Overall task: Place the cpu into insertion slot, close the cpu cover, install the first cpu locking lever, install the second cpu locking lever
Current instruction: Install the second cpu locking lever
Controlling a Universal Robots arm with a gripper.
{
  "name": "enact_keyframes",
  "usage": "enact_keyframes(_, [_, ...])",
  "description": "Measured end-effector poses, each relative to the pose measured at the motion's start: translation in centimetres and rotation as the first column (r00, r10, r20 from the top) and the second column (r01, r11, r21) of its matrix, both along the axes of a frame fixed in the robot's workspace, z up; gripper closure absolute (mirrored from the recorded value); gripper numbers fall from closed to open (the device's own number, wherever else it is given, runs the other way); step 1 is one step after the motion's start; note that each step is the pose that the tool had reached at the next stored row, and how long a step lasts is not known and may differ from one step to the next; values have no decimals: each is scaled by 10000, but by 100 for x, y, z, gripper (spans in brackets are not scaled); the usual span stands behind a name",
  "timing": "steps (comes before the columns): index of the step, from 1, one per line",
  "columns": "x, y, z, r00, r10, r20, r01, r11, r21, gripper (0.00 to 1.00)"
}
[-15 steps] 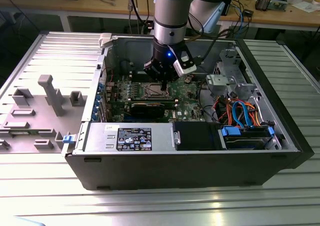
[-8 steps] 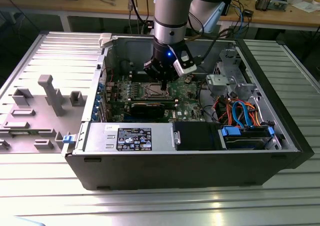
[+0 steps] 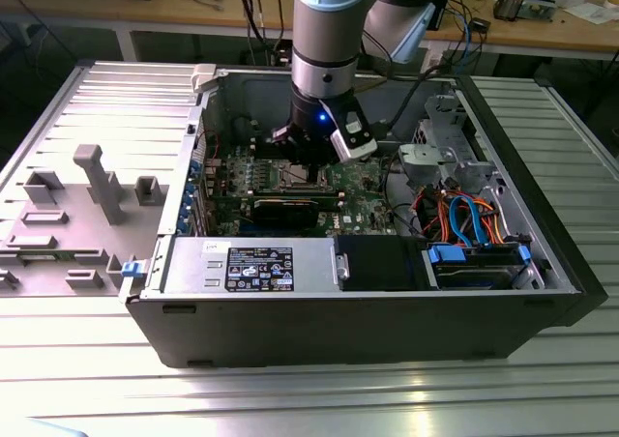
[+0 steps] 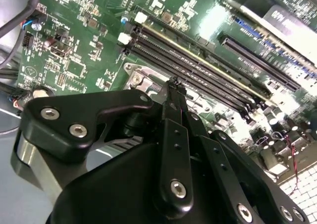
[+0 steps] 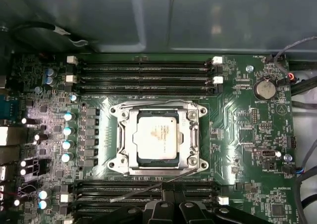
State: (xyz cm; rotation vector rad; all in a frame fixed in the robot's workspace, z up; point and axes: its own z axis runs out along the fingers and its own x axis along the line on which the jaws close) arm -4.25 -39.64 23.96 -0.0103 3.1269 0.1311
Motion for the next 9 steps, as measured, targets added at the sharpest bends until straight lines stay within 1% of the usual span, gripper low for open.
enact_keyframes(3, [-34, -25, -6, 10000, 2, 0, -2, 10000, 0, 89])
enact_keyframes(6, [-42, -59, -11, 10000, 2, 0, -2, 10000, 4, 89])
enact_keyframes(9, [-42, -70, -14, 10000, 1, 0, -1, 10000, 3, 89])
